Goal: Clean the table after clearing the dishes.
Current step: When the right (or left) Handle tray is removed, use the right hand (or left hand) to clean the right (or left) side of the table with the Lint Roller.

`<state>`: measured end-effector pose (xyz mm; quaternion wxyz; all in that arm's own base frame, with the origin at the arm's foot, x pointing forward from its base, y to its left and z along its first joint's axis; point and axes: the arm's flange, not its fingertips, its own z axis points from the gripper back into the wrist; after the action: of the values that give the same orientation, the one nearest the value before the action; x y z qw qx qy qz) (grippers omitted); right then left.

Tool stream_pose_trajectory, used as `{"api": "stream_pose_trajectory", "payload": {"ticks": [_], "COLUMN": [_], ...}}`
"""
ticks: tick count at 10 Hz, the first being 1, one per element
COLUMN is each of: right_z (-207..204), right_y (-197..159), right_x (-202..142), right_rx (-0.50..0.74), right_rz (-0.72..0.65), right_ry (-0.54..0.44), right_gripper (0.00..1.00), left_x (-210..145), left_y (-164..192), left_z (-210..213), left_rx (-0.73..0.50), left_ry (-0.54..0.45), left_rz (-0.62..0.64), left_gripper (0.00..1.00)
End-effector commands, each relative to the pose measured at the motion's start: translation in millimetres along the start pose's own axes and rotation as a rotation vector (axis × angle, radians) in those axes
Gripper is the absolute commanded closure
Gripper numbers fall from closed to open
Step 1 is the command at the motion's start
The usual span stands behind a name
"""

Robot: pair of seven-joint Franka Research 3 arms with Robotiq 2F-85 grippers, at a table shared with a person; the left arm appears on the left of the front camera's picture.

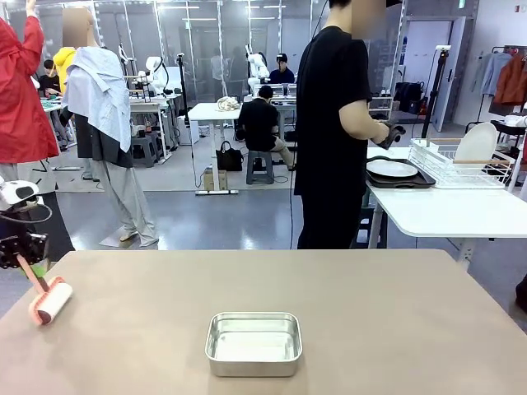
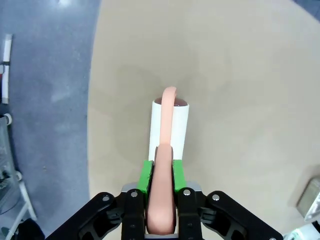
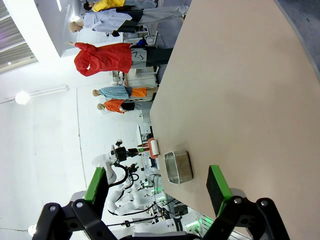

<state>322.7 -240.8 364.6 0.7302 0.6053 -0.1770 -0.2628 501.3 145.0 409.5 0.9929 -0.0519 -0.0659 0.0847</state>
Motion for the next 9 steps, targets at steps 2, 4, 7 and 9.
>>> {"api": "stream_pose_trajectory", "payload": {"ticks": [2, 4, 7, 9], "right_z": [3, 3, 3, 3], "right_y": [1, 1, 1, 1], "right_x": [-2, -2, -2, -2], "right_rx": [0.002, 0.002, 0.002, 0.002], "right_rz": [0.009, 0.009, 0.009, 0.009], "right_ry": [0.011, 0.011, 0.011, 0.011], "right_gripper": [0.00, 0.00, 0.00, 0.00], "left_x": [-40, -60, -81, -62], "left_y": [3, -1, -10, -8], "left_z": [25, 72, 115, 107], "left_rx": [0.056, 0.055, 0.023, 0.034], "left_ry": [-0.072, -0.193, -0.292, -0.229], "left_rz": [-0.019, -0.047, -0.083, -0.044], "left_gripper": [0.80, 0.80, 0.80, 0.80]}}
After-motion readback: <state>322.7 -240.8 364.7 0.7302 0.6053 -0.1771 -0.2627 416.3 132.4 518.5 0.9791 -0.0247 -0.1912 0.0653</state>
